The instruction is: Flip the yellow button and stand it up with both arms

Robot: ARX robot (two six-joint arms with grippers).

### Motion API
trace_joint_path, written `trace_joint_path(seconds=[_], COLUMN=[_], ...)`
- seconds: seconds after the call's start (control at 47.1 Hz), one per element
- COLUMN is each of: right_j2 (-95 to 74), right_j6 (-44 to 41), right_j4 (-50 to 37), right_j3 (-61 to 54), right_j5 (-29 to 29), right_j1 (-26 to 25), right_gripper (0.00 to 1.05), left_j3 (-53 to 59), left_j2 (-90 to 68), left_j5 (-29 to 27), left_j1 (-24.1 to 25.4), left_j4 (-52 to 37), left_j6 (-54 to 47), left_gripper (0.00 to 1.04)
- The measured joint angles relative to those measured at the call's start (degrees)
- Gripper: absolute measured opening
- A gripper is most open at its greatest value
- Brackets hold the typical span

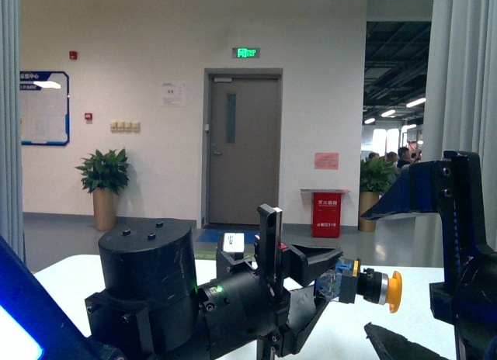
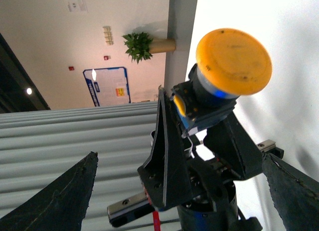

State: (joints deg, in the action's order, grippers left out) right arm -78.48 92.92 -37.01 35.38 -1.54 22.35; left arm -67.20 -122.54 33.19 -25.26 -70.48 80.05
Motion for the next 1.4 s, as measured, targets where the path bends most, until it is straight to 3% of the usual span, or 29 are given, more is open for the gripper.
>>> trace_joint_path(seconds=[0.573, 1.4], right_j2=[-8.9, -12.2], right_j6=[1.8, 3.0], right_j4=[-4.0, -7.5], right_j3=[3.6, 4.1], right_j5=[-3.2, -2.5], right_j1=[-1.4, -4.9], right_gripper=[0.97, 0.97], left_j3=[0.0, 0.0], left_j2=[0.0, 0.0], left_j5=[0.0, 0.0], left_j1=[0.0, 0.0], left_j4=[0.0, 0.0], left_j6=[0.0, 0.0], left_gripper=[0.35, 0.35])
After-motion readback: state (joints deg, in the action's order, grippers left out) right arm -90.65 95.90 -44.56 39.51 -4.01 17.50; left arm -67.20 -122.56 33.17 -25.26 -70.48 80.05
